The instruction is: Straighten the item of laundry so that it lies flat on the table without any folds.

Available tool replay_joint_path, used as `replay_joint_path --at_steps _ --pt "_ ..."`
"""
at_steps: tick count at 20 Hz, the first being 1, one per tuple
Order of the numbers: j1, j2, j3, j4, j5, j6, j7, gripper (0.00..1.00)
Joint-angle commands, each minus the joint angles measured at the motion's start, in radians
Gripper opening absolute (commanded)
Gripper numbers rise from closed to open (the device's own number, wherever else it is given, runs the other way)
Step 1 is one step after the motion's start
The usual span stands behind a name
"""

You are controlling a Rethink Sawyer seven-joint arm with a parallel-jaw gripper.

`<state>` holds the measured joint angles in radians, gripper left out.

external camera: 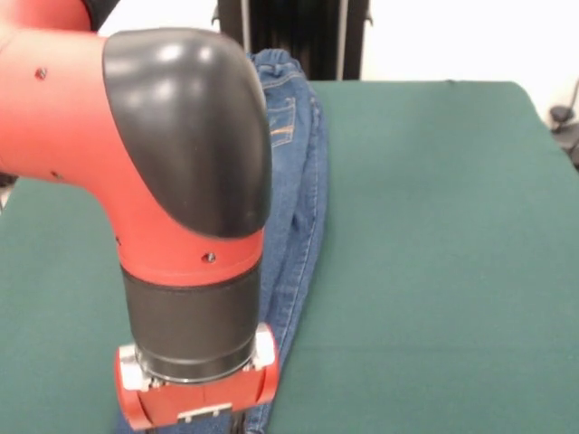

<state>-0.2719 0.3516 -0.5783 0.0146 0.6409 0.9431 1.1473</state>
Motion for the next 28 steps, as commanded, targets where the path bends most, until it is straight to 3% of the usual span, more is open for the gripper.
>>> replay_joint_path --at_steps 1,7,14,20,28 --pt "0.012 -0.054 -0.142 0.102 0.089 0.247 0.367 1.00" --pt "-0.004 -0.065 -0.247 0.100 0.113 0.413 0.353 1.00" --pt "-0.010 -0.070 -0.297 0.109 0.096 0.473 0.316 1.00" --pt "0.040 -0.131 -0.150 0.279 -0.034 0.375 0.233 1.00" --pt "0.080 -0.240 -0.014 0.495 -0.124 0.266 0.129 1.00"
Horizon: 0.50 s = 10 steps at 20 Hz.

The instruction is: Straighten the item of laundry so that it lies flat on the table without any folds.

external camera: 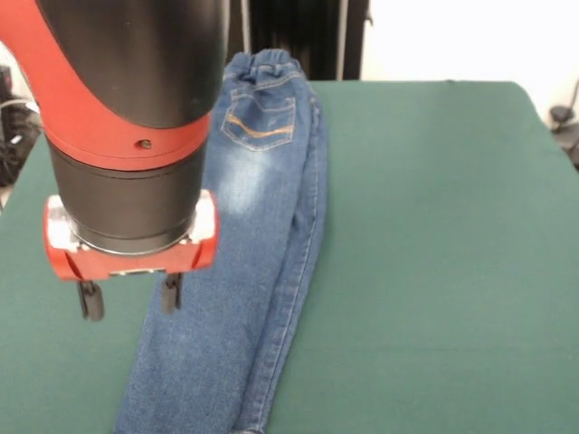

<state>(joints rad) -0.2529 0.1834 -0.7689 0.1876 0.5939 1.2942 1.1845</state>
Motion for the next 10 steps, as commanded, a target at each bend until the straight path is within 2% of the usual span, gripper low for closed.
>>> replay_joint_path --at_steps 1,10 --pt "0.063 -0.083 0.188 0.344 -0.083 -0.092 0.089 1.00" --pt "0.069 -0.176 0.314 0.548 -0.134 -0.268 0.065 1.00"
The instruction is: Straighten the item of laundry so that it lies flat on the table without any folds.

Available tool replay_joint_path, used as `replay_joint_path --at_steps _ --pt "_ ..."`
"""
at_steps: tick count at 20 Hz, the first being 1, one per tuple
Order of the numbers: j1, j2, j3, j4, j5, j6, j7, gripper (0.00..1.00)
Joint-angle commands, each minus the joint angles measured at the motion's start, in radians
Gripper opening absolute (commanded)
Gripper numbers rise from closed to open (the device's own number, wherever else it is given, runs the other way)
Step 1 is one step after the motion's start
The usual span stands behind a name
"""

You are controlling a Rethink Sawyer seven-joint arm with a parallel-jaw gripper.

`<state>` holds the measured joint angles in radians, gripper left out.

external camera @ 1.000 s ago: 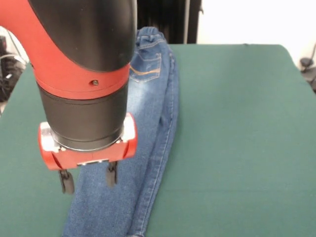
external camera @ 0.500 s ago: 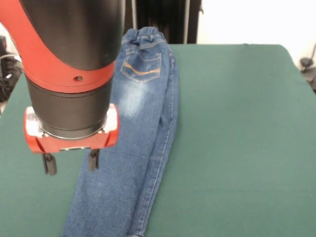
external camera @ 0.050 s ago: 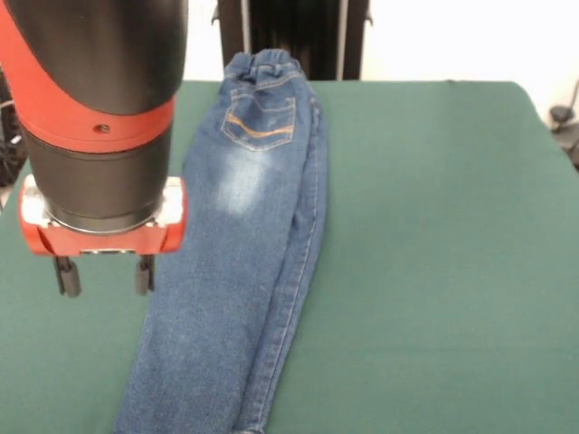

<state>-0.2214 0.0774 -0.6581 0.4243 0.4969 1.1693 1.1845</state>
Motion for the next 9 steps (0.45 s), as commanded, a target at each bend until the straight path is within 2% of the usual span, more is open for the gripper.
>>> replay_joint_path --at_steps 1,9 --pt "0.035 -0.084 0.222 0.336 -0.039 -0.169 0.063 1.00" --pt "0.026 -0.105 0.264 0.370 -0.072 -0.216 0.068 1.00"
